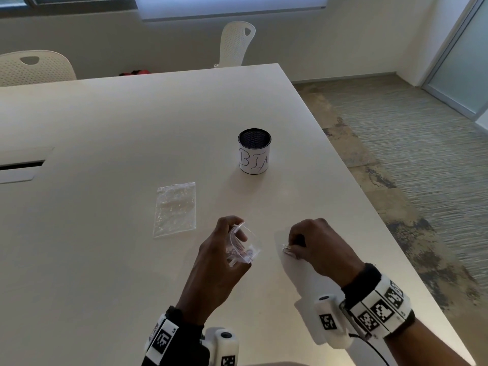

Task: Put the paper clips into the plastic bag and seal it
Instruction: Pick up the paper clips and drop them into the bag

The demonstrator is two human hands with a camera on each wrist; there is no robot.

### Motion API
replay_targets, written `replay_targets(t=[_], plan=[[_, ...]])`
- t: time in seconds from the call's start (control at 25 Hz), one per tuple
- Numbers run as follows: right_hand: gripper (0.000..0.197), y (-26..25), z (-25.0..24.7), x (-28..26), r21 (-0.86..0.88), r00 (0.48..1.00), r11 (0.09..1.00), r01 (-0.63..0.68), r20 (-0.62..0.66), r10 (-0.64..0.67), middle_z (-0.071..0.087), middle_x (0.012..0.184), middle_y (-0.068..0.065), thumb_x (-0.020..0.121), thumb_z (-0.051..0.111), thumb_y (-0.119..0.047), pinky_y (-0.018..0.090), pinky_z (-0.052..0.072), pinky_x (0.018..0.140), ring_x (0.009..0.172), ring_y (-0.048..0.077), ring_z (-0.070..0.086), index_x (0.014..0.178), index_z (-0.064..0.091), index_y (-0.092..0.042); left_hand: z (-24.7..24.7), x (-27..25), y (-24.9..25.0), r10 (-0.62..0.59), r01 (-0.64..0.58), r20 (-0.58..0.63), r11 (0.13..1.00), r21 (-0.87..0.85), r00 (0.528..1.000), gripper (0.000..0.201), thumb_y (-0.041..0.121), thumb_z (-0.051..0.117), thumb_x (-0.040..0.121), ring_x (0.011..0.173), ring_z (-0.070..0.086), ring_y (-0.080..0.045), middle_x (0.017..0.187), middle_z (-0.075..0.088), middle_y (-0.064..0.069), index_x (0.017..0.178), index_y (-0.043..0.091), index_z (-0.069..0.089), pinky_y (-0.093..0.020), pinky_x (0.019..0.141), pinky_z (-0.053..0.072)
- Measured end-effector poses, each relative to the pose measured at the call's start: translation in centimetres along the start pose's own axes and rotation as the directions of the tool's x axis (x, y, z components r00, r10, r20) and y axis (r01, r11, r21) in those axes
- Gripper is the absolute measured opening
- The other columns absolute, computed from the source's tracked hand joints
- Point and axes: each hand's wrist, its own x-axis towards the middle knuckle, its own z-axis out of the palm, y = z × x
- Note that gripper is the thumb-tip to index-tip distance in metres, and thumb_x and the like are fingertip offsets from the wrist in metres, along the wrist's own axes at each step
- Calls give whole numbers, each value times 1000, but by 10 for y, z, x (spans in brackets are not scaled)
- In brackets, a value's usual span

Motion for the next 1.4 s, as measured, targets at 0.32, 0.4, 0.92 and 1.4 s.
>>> replay_targets(t=[0.32, 0.4, 0.92, 1.4], plan=[[5, -19, -16, -12, 708, 997, 705, -30, -29, 71, 79, 77, 14, 85, 78, 2, 29, 61, 75, 72, 23, 76, 83, 78, -3, 0, 1, 1, -7, 7, 6, 1000, 2, 1000, 52, 17, 81, 85, 92, 66, -9, 102, 65, 12, 124, 31, 49, -13, 67, 55], [3, -32, -21, -14, 790, 995, 613, 6, -63, 71, 78, 77, 17, 86, 77, 2, 34, 61, 77, 73, 27, 75, 85, 77, -2, 0, 1, 2, -8, 8, 7, 1000, 4, 1000, 53, 15, 81, 85, 92, 66, -9, 102, 65, 12, 124, 32, 49, -12, 66, 53], [17, -76, 4, -9, 378, 952, 879, 290, -210, -224, 79, 92, -8, 90, 76, -10, 17, 59, 75, 81, 2, 74, 100, 82, -22, -3, 0, 5, -42, 42, 12, 999, 17, 999, 56, 9, 79, 82, 91, 68, -3, 103, 69, 12, 123, 33, 49, -14, 68, 55], [16, -6, -19, -3, 106, 991, 988, 114, -89, -105, 72, 90, -10, 85, 82, -17, 30, 60, 76, 77, 5, 69, 99, 76, -23, -2, -1, 3, -24, 24, -6, 1000, -12, 1000, 56, 7, 79, 82, 90, 68, -10, 100, 65, 11, 121, 33, 50, -10, 67, 50]])
